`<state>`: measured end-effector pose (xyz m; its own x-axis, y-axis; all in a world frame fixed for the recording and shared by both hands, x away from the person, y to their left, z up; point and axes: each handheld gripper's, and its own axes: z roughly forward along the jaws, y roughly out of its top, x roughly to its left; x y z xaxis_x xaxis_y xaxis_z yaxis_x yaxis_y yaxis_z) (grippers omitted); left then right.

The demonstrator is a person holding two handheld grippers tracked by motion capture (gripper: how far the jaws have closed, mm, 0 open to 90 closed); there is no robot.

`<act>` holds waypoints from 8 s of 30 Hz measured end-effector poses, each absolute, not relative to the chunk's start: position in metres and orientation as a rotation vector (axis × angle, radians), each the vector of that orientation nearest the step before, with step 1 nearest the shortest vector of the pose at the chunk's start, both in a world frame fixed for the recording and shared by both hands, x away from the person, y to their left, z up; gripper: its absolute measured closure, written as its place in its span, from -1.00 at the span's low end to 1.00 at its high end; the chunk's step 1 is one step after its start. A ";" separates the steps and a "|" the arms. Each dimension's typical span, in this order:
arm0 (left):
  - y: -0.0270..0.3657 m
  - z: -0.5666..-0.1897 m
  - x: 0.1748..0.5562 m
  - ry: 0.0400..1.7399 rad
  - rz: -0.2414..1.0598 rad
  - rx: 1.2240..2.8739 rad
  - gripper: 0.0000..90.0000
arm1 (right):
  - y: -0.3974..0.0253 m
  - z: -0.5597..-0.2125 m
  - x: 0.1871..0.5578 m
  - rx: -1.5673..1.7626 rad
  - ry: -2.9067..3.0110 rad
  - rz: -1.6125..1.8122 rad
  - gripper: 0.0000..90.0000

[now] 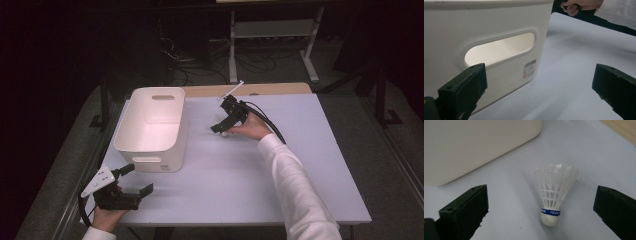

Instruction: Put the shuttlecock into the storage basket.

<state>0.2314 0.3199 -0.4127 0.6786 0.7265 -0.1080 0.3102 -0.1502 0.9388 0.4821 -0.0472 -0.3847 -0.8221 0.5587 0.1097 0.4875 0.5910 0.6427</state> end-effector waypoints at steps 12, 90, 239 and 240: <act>0.320 -0.413 0.231 0.826 0.449 1.740 -1.00 | -0.042 -0.405 0.496 0.971 2.765 0.952 -1.00; 0.318 -0.414 0.232 0.845 0.436 1.726 -1.00 | -0.062 -0.334 0.481 1.035 2.709 1.042 0.42; 0.319 -0.413 0.232 0.828 0.430 1.742 -1.00 | 0.102 -0.302 0.413 0.443 3.004 1.050 -0.04; 0.319 -0.413 0.232 0.827 0.430 1.741 -1.00 | 0.102 -0.302 0.413 0.452 2.998 1.044 -0.08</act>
